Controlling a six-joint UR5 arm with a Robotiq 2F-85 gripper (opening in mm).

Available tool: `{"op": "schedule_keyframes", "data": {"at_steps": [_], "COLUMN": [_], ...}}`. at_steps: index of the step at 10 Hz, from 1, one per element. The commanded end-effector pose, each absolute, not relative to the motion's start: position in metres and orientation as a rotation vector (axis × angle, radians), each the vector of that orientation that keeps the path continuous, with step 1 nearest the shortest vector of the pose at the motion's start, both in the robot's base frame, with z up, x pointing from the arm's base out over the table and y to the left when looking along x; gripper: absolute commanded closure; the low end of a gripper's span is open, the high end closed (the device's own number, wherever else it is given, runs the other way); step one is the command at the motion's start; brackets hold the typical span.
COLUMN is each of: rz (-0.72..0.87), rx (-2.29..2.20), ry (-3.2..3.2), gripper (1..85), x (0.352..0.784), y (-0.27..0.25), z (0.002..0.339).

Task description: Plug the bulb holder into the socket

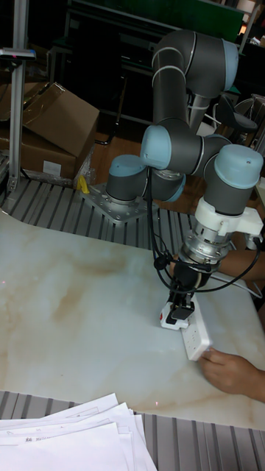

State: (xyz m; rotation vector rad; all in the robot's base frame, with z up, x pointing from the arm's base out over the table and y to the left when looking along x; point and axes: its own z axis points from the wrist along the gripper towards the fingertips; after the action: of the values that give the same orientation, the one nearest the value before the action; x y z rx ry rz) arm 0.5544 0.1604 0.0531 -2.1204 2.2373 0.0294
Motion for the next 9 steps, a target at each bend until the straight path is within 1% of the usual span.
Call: {"op": "schedule_keyframes", "data": {"at_steps": [1,2,3,4,6,9], "rz": [0.061,0.063,0.07,0.039,0.033,0.06], "rx": [-2.05,-2.022,-2.071,-2.172,-2.261,-2.253], "ry": [2.3,2.329,2.277,2.169,2.09,2.08], "gripper": [84.3,84.3,84.3,84.3,84.3,84.3], "x": [0.553,0.554,0.558,0.566,0.562,0.56], "y": [0.163,0.167,0.172,0.174,0.173,0.182], "z": [0.056,0.056,0.052,0.051,0.053,0.052]}}
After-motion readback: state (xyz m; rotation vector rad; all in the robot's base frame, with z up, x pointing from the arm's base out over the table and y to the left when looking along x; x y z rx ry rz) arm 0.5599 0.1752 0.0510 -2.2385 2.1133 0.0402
